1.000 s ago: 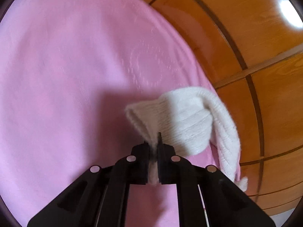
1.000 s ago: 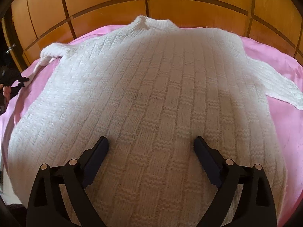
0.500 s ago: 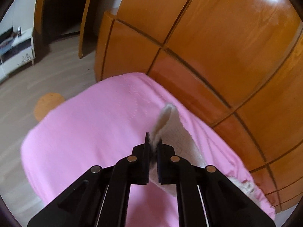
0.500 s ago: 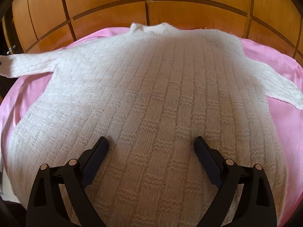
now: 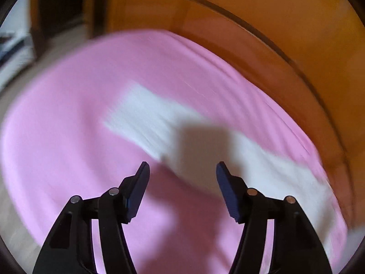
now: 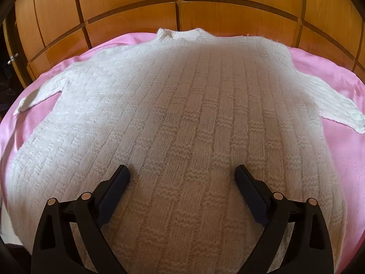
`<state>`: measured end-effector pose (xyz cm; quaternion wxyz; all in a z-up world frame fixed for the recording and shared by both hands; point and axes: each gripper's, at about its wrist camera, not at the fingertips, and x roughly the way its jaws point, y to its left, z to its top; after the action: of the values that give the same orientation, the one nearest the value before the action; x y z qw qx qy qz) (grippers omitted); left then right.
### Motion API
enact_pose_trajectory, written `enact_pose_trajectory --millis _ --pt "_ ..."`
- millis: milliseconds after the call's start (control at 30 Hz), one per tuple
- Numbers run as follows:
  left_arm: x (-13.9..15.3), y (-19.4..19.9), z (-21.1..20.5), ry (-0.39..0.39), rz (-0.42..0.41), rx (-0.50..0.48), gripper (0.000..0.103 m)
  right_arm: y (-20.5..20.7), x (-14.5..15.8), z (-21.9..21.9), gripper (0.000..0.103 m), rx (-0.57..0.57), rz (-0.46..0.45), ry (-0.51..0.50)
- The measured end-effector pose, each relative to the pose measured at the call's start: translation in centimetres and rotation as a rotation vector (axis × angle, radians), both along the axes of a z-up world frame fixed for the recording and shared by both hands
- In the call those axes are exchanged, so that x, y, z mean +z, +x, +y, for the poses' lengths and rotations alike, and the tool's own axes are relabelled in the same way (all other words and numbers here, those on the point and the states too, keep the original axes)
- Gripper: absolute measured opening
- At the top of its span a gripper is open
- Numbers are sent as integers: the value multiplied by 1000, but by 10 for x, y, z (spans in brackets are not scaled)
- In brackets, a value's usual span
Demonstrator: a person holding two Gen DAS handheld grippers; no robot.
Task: Fold small clothes
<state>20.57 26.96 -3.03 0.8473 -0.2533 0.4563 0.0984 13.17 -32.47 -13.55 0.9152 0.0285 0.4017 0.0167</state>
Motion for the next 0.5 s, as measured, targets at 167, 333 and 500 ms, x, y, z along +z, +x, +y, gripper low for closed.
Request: enact_pose_trajectory --millis 167,333,500 --pt "-19 -68 -96 -132 -54 -352 60 -1 10 -9 93 31 43 15" --pt "-47 -126 -157 -258 -4 -521 59 -31 30 -57 93 -80 22 19" --pt "-60 -156 -173 -275 -13 -498 55 -84 27 -124 93 -245 67 22"
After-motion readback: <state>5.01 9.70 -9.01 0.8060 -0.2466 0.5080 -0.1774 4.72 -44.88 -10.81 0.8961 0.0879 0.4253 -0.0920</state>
